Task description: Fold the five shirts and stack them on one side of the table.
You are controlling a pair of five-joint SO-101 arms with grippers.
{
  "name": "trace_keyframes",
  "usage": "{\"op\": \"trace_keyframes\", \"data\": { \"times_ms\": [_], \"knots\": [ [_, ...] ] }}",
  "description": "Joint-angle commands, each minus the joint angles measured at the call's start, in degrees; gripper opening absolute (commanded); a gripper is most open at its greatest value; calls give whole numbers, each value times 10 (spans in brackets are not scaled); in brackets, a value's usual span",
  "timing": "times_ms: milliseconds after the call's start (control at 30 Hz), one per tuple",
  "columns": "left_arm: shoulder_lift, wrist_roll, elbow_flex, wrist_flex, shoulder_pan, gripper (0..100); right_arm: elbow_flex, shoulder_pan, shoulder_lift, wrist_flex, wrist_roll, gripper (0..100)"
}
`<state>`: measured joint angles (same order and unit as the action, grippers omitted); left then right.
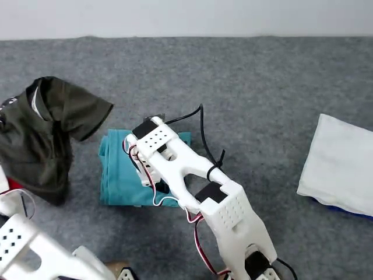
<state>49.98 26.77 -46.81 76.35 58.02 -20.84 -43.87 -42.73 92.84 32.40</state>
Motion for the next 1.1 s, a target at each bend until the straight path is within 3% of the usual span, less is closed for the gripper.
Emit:
{"op": "trace_keyframes", "data": {
  "times_ms": [0, 333, 500, 633, 933, 1067],
  "knots": [
    [12, 4, 22, 4, -2, 14, 7, 1, -36, 8, -18, 25],
    [12, 4, 27, 4, -2, 14, 9, 23, 45, 96, -23, 9],
    [12, 4, 27, 4, -2, 14, 27, 108, 138, 99, -129, 9],
    [12, 4, 25, 4, -2, 14, 29, 200, 163, 98, -282, 9],
    [12, 4, 12, 1, -2, 14, 19, 405, 180, 45, -805, 9],
    [12, 4, 7, 4, -2, 14, 16, 450, 182, -65, -898, 8]
  ]
}}
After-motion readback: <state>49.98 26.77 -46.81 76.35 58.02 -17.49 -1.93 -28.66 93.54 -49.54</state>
